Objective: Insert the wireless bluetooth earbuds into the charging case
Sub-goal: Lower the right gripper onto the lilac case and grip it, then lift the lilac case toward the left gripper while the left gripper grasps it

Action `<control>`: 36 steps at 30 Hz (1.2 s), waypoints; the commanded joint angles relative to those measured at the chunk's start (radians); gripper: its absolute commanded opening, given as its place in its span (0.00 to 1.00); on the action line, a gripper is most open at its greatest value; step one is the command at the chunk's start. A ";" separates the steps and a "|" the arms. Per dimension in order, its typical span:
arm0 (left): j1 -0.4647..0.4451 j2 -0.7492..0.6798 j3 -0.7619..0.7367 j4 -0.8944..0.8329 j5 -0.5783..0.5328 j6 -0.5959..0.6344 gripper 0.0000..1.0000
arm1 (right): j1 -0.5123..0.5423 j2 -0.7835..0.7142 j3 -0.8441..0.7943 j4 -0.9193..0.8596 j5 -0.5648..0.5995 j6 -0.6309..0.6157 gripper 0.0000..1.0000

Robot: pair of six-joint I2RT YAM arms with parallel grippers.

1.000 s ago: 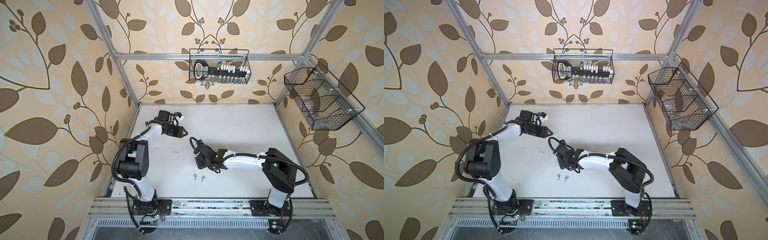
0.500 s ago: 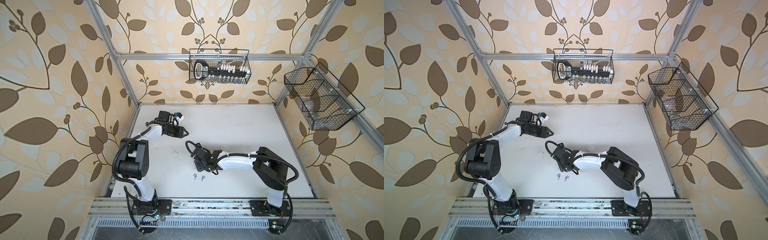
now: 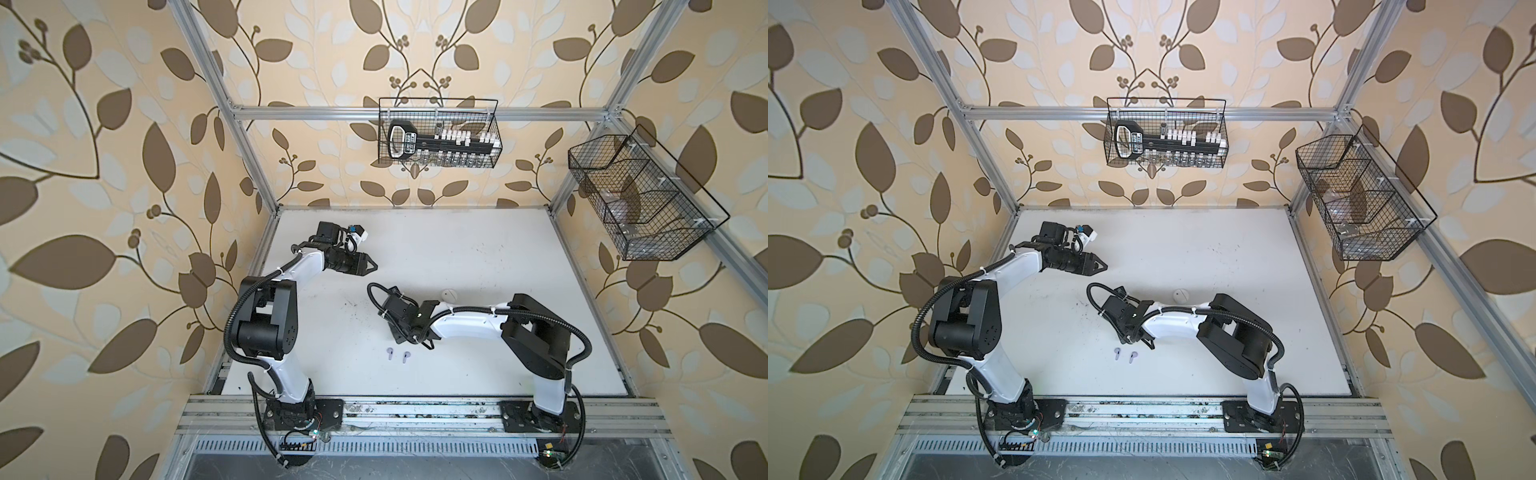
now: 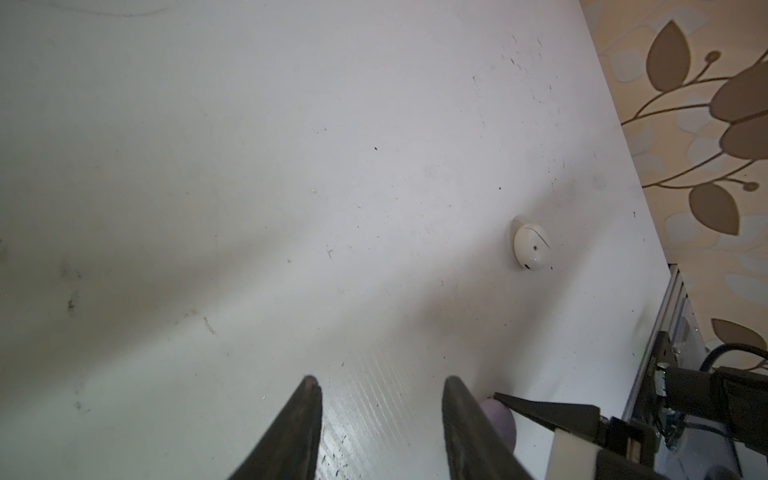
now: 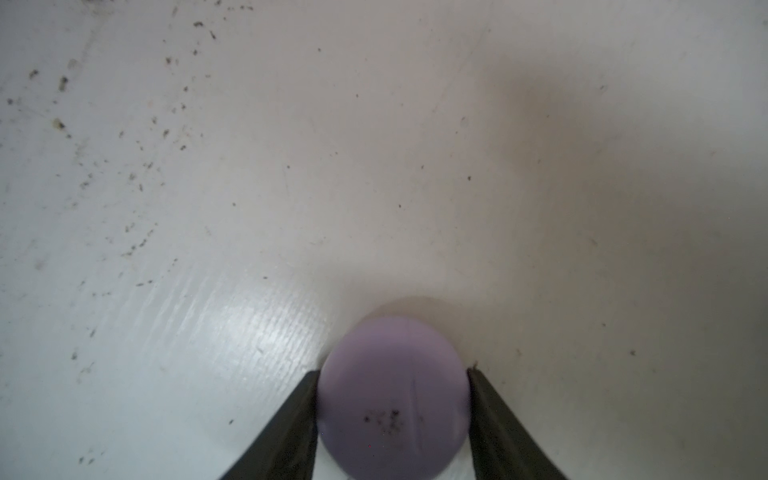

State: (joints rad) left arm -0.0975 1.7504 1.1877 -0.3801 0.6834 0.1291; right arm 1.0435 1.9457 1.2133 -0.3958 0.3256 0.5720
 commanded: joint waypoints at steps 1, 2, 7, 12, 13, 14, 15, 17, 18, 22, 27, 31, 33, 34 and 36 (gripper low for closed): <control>-0.001 0.006 0.003 -0.012 0.044 0.001 0.49 | 0.007 0.014 0.020 -0.032 0.024 -0.017 0.52; -0.001 0.005 0.003 -0.011 0.045 0.001 0.49 | 0.007 0.015 0.020 -0.032 0.023 -0.017 0.51; -0.013 0.005 0.007 -0.036 0.049 0.023 0.49 | 0.009 -0.012 0.001 -0.015 0.034 -0.027 0.39; -0.043 -0.001 0.024 -0.091 0.091 0.066 0.48 | 0.005 -0.127 -0.086 0.047 0.048 -0.064 0.34; -0.057 -0.001 0.031 -0.115 0.113 0.083 0.48 | 0.002 -0.165 -0.119 0.067 0.048 -0.074 0.35; -0.073 -0.002 0.038 -0.140 0.133 0.103 0.48 | -0.001 -0.199 -0.147 0.086 0.044 -0.082 0.34; -0.095 -0.005 0.045 -0.170 0.156 0.128 0.48 | -0.009 -0.241 -0.181 0.102 0.040 -0.088 0.34; -0.139 -0.014 0.050 -0.206 0.196 0.158 0.48 | -0.026 -0.311 -0.238 0.133 0.021 -0.099 0.34; -0.162 -0.022 0.052 -0.220 0.219 0.171 0.48 | -0.035 -0.354 -0.270 0.146 0.013 -0.102 0.34; -0.245 -0.041 0.064 -0.255 0.282 0.196 0.48 | -0.070 -0.487 -0.365 0.199 -0.046 -0.107 0.33; -0.330 -0.041 0.095 -0.320 0.329 0.225 0.48 | -0.082 -0.615 -0.437 0.242 -0.082 -0.113 0.33; -0.376 -0.037 0.100 -0.337 0.365 0.221 0.49 | -0.080 -0.663 -0.459 0.244 -0.088 -0.119 0.33; -0.397 -0.036 0.102 -0.342 0.360 0.219 0.48 | -0.080 -0.678 -0.467 0.243 -0.086 -0.118 0.34; -0.405 -0.037 0.104 -0.348 0.361 0.222 0.49 | -0.080 -0.685 -0.469 0.242 -0.085 -0.116 0.34; -0.419 -0.032 0.109 -0.363 0.372 0.229 0.49 | -0.080 -0.693 -0.472 0.241 -0.085 -0.115 0.34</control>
State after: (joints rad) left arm -0.5018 1.7554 1.2602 -0.6891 0.9985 0.3218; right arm 0.9638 1.2716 0.7582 -0.1741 0.2459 0.4667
